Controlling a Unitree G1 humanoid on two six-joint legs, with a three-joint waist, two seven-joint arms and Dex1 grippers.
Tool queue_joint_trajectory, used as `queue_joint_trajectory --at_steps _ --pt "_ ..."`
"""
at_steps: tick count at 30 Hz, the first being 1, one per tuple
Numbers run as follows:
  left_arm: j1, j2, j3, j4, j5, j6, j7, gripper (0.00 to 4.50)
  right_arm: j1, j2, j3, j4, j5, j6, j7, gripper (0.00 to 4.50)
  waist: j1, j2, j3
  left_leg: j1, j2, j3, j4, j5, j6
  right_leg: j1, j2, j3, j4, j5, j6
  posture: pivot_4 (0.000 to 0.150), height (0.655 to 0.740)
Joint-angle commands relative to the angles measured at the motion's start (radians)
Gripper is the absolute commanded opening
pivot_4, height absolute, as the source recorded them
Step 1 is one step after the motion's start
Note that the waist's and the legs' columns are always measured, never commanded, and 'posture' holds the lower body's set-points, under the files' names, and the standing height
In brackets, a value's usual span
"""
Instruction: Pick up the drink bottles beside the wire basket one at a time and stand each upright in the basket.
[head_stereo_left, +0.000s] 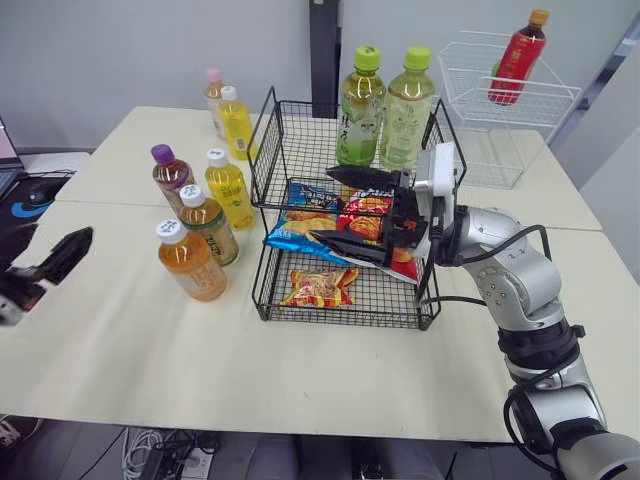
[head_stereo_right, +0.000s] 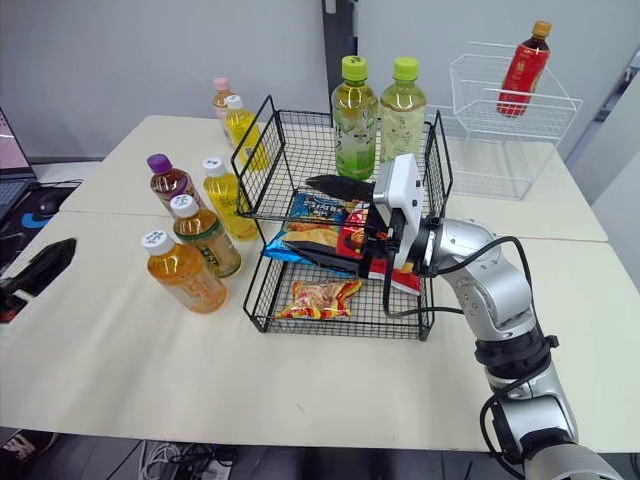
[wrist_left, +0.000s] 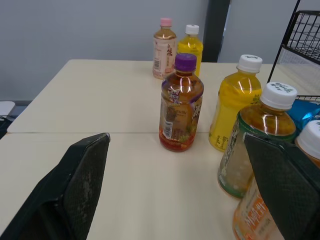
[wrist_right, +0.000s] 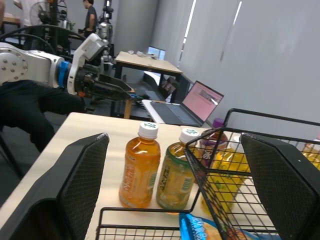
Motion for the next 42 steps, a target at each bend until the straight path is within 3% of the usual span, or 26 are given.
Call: queue_joint_trajectory --at_steps 1,7,10,15,30,33,41,42 --pt "-0.160 0.044 -0.117 0.139 0.076 -0.098 -0.012 4.45 -0.002 -0.006 -0.026 -0.069 0.006 0.003 -0.033 4.50 0.000 0.000 0.000 -0.001 0.000 0.000 0.000 0.000 0.000 -0.001 0.000 0.000 0.000 0.000 0.000 0.150 0.7400" --pt "-0.448 0.048 -0.311 0.420 0.198 -0.216 -0.059 4.45 0.012 -0.011 -0.025 -0.110 -0.002 0.016 -0.074 4.50 -0.003 0.000 0.000 -0.002 0.000 0.000 -0.001 0.000 0.000 -0.001 0.000 -0.001 -0.002 0.000 0.003 0.150 0.7400" --pt "-0.631 0.027 -0.405 0.650 0.289 -0.320 -0.063 4.45 0.010 -0.006 -0.022 -0.128 -0.007 0.022 -0.097 4.50 -0.003 0.000 0.000 -0.002 0.000 0.001 -0.001 0.000 0.000 -0.001 0.000 -0.001 -0.002 0.000 0.003 0.150 0.7400" --pt "-0.825 0.000 -0.482 0.919 0.378 -0.452 -0.062 4.45 0.010 -0.011 -0.023 -0.142 -0.011 0.026 -0.120 4.50 -0.004 0.000 0.000 -0.003 0.000 0.001 -0.001 0.000 0.000 -0.001 0.000 -0.001 -0.003 -0.002 0.006 0.150 0.7400" --pt "-1.032 -0.043 -0.530 1.249 0.485 -0.621 -0.062 4.45 0.032 -0.034 -0.026 -0.201 0.000 0.054 -0.162 4.50 -0.006 0.000 0.000 -0.004 0.000 0.002 0.000 0.000 0.000 -0.003 0.000 -0.001 -0.003 -0.002 0.006 0.150 0.7400" --pt "-1.053 -0.051 -0.536 1.276 0.503 -0.631 -0.053 3.88 0.035 -0.034 -0.027 -0.208 0.000 0.054 -0.169 4.50 -0.006 0.000 0.000 -0.004 0.000 0.002 0.000 0.000 0.000 -0.003 0.000 -0.001 -0.003 -0.002 0.006 0.150 0.7400" --pt "-1.085 -0.052 -0.537 1.318 0.539 -0.657 0.001 1.38 0.048 -0.034 -0.028 -0.235 0.003 0.063 -0.189 4.50 -0.006 0.000 0.000 -0.004 0.000 0.002 0.000 0.000 0.000 -0.003 0.000 -0.001 -0.003 -0.002 0.006 0.150 0.7400" --pt "-1.086 -0.051 -0.538 1.321 0.543 -0.659 0.007 1.36 0.050 -0.033 -0.028 -0.239 0.003 0.065 -0.191 4.50 -0.006 0.000 0.000 -0.004 0.000 0.002 0.000 0.000 0.000 -0.003 0.000 -0.001 -0.003 -0.002 0.006 0.150 0.7400"
